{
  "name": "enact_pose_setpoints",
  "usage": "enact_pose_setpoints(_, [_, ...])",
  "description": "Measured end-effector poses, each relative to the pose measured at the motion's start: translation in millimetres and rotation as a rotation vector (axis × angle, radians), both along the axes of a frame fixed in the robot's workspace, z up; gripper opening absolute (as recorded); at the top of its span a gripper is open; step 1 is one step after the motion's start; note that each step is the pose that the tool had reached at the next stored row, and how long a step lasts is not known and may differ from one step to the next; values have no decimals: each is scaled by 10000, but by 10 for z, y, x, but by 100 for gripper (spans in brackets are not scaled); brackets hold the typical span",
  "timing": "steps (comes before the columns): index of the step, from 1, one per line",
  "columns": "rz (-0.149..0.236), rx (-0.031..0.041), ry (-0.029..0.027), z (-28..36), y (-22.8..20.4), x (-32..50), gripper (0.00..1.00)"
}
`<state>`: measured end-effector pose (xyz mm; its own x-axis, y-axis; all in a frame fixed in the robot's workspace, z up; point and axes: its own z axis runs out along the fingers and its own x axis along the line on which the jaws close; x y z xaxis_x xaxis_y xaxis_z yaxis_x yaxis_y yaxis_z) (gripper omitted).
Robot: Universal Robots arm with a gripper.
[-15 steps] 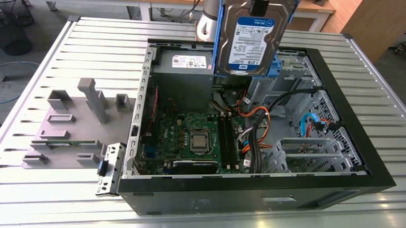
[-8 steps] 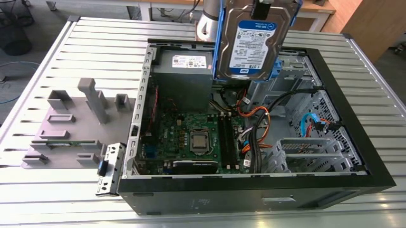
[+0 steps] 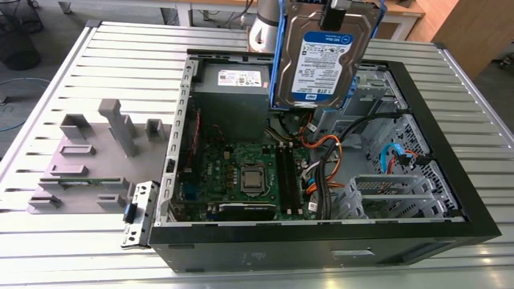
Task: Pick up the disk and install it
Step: 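Pick up the disk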
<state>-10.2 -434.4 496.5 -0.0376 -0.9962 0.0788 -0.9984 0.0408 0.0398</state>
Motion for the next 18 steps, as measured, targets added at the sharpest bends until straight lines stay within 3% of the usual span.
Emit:
enact_pose_setpoints(7, [0,-33,0,0,-77,0,35])
enact_pose_setpoints(18, [0,-33,0,0,-277,0,35])
